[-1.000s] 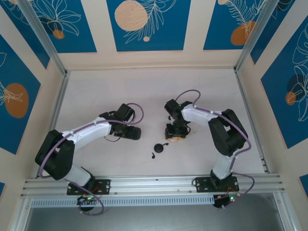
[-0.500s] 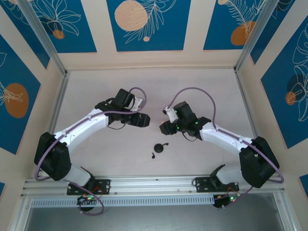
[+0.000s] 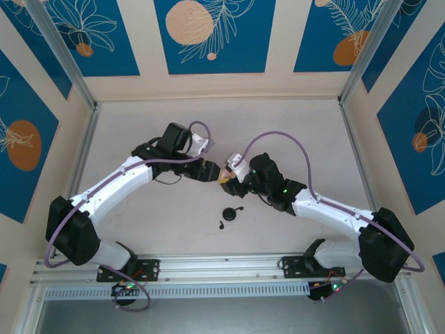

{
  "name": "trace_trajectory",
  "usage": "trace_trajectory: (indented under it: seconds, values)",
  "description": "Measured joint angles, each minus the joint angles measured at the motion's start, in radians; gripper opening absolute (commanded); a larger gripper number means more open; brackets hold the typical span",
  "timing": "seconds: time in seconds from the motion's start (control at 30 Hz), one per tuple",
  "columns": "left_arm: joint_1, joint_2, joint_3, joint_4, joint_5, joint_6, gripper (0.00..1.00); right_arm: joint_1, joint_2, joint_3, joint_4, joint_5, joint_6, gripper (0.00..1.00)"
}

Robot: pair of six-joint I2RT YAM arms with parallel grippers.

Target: Insert wireless bluetooth earbuds into charging case

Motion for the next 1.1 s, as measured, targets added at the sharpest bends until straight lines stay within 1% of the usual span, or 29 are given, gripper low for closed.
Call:
trace_trajectory:
  seconds: [0.17, 0.47, 0.67, 0.73, 1.03, 1.1]
  values:
    - [0.0, 0.0, 0.0, -0.008, 0.011, 0.0, 0.52, 0.019, -0.003, 0.0, 0.021, 0.006, -0.018, 0.45]
    - [0.0, 0.002, 0.002, -0.017, 0.014, 0.0, 0.41, 0.047, -0.003, 0.0, 0.026, 0.018, -0.03, 0.45]
    - [0.0, 0.021, 0.002, -0.018, 0.021, 0.0, 0.41, 0.06, -0.003, 0.0, 0.033, 0.022, -0.037, 0.45]
    - [0.0, 0.026, 0.002, -0.018, 0.031, 0.0, 0.39, 0.06, -0.003, 0.0, 0.034, 0.023, -0.037, 0.45]
    - [-0.001, 0.034, 0.002, -0.012, 0.079, 0.01, 0.21, 0.06, -0.003, 0.001, 0.036, 0.029, -0.041, 0.45]
    - [0.0, 0.034, 0.002, -0.011, 0.088, 0.021, 0.2, 0.06, -0.003, 0.001, 0.037, 0.03, -0.041, 0.46]
